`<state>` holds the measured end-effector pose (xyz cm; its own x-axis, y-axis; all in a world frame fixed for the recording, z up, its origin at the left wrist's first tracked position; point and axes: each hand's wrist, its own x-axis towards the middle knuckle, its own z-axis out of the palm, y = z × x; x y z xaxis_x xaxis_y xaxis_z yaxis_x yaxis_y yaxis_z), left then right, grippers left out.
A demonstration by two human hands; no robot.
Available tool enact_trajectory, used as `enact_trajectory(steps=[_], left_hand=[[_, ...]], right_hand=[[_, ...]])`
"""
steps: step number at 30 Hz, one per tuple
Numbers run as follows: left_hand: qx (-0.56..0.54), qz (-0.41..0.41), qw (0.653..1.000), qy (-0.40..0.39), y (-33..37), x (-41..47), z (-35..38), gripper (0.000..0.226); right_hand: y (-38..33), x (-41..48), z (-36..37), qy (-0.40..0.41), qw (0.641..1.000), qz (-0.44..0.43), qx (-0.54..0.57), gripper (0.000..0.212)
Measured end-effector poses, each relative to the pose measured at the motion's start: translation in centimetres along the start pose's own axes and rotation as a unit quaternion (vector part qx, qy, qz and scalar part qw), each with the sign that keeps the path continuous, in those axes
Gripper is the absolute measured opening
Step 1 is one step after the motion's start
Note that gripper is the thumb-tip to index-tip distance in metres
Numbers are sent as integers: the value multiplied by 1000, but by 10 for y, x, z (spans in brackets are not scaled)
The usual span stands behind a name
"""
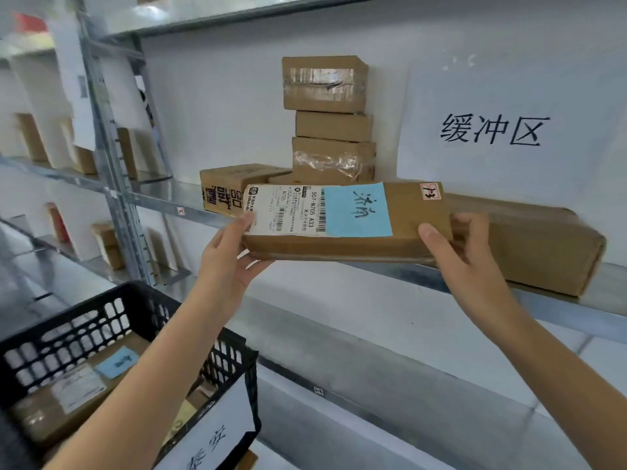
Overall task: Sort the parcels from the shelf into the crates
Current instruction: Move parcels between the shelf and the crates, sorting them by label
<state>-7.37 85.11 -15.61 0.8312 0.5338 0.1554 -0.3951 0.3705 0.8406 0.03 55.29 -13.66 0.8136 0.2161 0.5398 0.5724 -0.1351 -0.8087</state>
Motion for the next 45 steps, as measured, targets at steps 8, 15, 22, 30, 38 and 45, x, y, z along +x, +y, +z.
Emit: enact_trajectory(steps=[8, 15, 22, 30, 38, 45], left_hand=[[24, 26, 988, 149, 35, -27, -107, 45], [120, 52, 957, 258, 75, -77, -208, 53], [169, 35, 929, 328, 100, -110, -293, 32], [166, 66, 875, 449, 138, -154, -387, 33], [203, 35, 817, 538, 139, -202, -449, 28], [205, 27, 822, 531, 107, -210, -462, 29]], right_hand=[[8, 19, 118, -191, 948, 197, 161, 88], [10, 18, 243, -400, 845, 269, 230, 58], [-7, 8, 358, -458, 800, 299, 248, 64], [-44, -24, 471, -525, 769, 283, 230, 44], [-77, -24, 564, -642, 733, 188, 125, 69], [-142, -16, 654, -806, 591, -21, -23, 56]])
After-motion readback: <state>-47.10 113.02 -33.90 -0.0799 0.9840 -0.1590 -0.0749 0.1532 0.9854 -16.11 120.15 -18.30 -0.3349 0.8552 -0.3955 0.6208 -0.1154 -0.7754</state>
